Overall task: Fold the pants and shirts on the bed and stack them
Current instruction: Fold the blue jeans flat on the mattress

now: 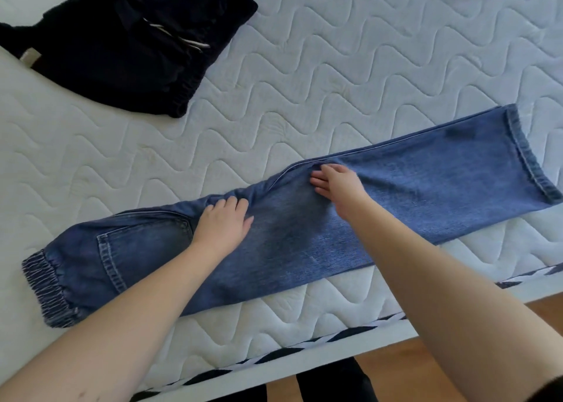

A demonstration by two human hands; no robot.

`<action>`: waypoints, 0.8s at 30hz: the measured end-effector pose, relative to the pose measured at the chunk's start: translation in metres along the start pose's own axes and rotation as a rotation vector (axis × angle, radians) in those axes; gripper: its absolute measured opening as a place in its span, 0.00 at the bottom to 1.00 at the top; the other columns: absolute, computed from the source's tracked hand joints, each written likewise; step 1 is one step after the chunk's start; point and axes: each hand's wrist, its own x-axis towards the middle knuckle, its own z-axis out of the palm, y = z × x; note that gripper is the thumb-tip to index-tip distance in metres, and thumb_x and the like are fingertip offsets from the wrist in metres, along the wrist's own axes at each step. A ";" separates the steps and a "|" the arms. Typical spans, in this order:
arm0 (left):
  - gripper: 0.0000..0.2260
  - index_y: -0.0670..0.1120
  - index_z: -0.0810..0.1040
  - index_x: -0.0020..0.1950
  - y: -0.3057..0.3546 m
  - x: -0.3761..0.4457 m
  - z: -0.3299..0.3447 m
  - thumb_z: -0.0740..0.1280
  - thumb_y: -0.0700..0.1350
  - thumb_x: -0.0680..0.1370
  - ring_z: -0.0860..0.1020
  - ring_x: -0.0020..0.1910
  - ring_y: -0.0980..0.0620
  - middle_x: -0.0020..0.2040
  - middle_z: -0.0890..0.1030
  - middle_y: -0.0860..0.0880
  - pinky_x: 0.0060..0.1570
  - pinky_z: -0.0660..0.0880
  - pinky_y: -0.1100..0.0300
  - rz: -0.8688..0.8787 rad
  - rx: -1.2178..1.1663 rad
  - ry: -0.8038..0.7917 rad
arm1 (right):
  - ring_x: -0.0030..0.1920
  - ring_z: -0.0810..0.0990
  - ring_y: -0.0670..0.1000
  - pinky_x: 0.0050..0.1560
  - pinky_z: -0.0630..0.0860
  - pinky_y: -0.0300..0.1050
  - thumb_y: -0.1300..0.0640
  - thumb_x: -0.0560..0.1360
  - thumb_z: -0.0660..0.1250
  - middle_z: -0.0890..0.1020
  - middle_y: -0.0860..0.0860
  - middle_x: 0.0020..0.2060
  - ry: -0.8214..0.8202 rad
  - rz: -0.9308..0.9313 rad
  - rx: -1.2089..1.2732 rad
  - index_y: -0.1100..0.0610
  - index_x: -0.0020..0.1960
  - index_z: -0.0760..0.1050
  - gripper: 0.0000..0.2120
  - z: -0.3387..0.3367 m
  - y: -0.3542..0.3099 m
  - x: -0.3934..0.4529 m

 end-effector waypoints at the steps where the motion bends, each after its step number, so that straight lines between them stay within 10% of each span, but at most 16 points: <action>1: 0.15 0.43 0.74 0.57 -0.001 0.003 0.002 0.60 0.54 0.80 0.78 0.48 0.41 0.50 0.78 0.43 0.42 0.72 0.49 0.002 -0.005 -0.024 | 0.45 0.82 0.50 0.47 0.79 0.42 0.58 0.83 0.60 0.82 0.57 0.52 0.040 -0.044 -0.057 0.58 0.59 0.72 0.07 -0.015 0.000 0.002; 24: 0.14 0.50 0.69 0.59 -0.011 0.009 0.004 0.59 0.58 0.80 0.71 0.60 0.44 0.59 0.71 0.48 0.57 0.68 0.48 -0.083 -0.205 -0.322 | 0.51 0.82 0.52 0.57 0.78 0.54 0.52 0.77 0.67 0.85 0.50 0.46 0.434 -0.166 -0.532 0.51 0.52 0.80 0.07 -0.225 0.005 -0.029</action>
